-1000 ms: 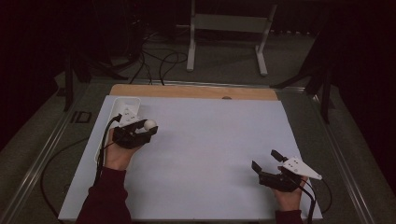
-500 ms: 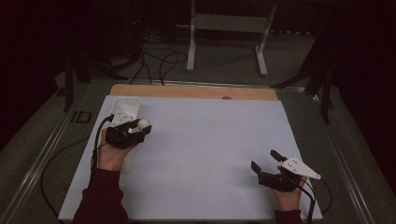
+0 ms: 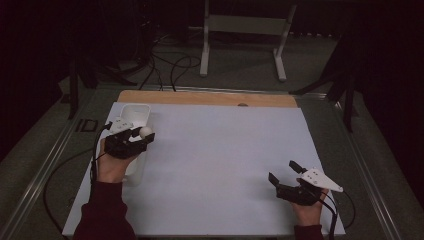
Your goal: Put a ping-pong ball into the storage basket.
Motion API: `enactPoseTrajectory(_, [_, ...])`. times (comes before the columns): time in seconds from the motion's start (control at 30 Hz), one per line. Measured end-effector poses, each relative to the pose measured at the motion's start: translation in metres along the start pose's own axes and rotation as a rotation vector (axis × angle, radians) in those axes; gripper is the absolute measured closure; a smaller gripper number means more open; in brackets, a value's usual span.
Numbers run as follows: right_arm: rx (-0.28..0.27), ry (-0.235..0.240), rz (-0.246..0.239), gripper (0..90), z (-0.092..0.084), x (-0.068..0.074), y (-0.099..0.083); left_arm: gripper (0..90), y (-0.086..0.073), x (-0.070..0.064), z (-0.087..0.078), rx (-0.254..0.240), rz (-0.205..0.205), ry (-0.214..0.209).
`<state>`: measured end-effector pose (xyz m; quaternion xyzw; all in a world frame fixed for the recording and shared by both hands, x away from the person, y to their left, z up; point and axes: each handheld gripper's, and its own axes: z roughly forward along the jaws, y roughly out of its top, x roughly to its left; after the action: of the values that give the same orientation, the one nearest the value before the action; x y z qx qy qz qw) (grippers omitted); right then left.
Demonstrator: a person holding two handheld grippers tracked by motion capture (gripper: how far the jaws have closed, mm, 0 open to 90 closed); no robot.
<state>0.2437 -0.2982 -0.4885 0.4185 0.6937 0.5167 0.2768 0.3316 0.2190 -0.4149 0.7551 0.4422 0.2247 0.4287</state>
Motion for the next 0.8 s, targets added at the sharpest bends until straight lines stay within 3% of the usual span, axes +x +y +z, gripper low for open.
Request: enactPoseTrajectory(0.8, [0.001,-0.002,0.000,9.3,0.000,0.000,0.000,51.2,-0.004,0.020,-0.014,-0.023,-0.036,0.035])
